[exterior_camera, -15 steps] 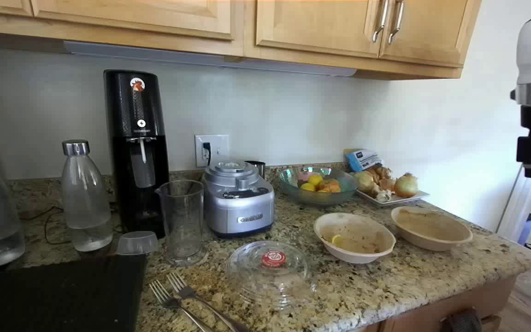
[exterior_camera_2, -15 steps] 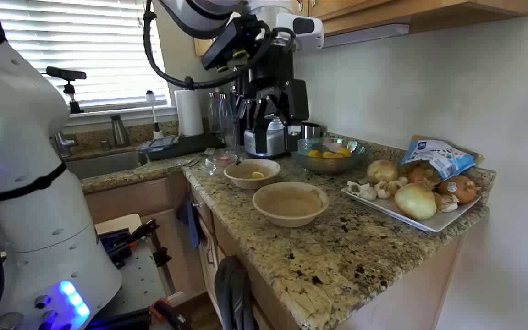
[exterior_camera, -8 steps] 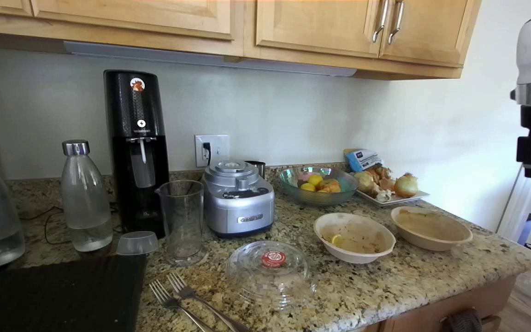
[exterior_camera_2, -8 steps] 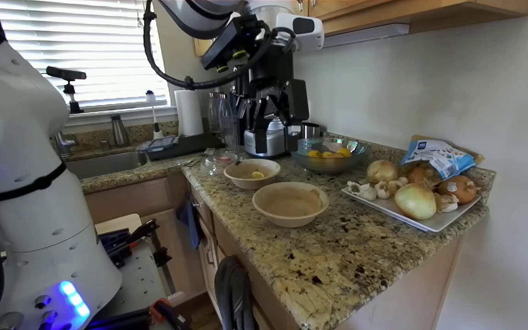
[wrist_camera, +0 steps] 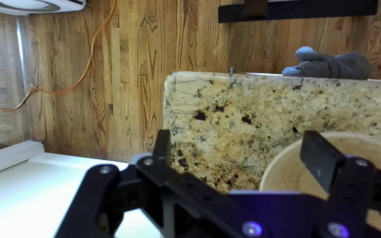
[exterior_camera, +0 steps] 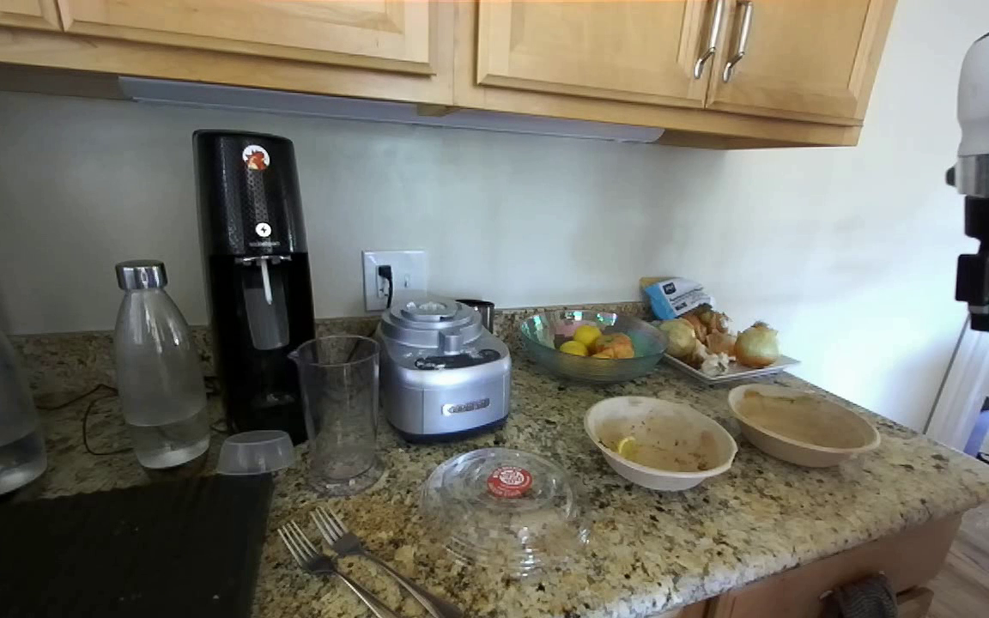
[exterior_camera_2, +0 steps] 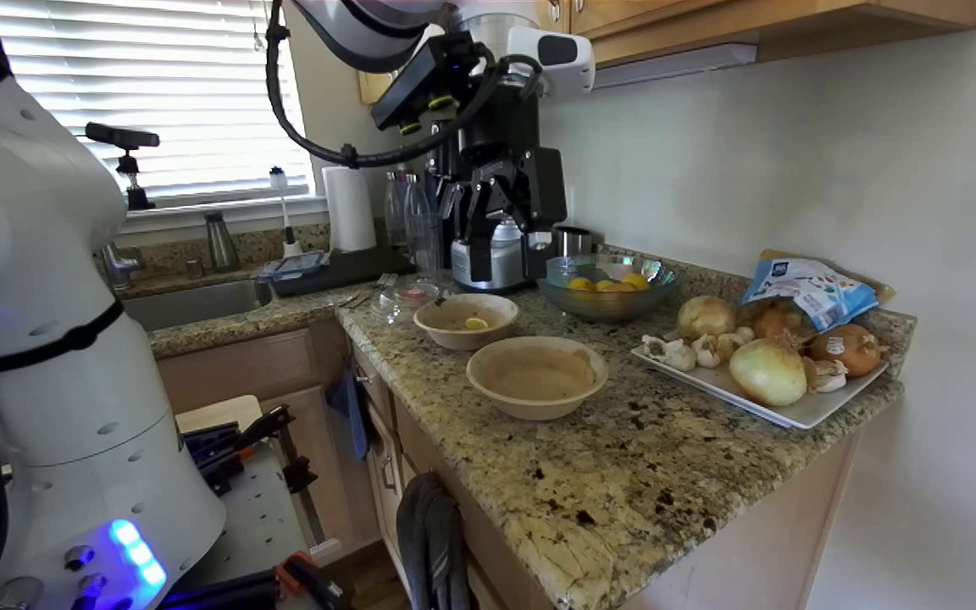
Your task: Put the left plate on the right plate
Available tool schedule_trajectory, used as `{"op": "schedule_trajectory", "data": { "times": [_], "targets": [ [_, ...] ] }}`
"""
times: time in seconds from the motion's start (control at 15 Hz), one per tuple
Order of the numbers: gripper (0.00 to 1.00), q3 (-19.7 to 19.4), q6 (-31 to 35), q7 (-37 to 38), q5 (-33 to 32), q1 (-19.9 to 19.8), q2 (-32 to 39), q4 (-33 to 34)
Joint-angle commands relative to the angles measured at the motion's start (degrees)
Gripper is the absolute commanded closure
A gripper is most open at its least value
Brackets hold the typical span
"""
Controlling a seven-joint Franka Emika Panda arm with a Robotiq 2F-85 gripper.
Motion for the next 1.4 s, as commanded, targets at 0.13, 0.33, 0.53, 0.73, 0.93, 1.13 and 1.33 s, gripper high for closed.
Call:
{"op": "schedule_trajectory", "data": {
  "times": [0.13,0.33,0.53,0.73,0.93,1.13,1.33],
  "targets": [
    [0.0,3.0,1.4,7.8,6.4,4.5,-0.2,-0.3],
    [0.0,5.3,3.6,11.6,13.5,7.6,-0.4,-0.5],
    [0.0,5.9,2.6,10.6,13.4,7.8,0.0,0.1],
    [0.0,6.4,2.7,11.5,13.8,8.2,0.0,0.1],
    [0.0,6.3,2.7,11.5,13.9,8.2,0.0,0.1],
    [0.0,7.0,6.3,17.4,19.1,8.9,0.3,-1.4],
    [0.0,8.6,10.4,24.0,25.3,9.2,2.1,-2.6]
  ]
}}
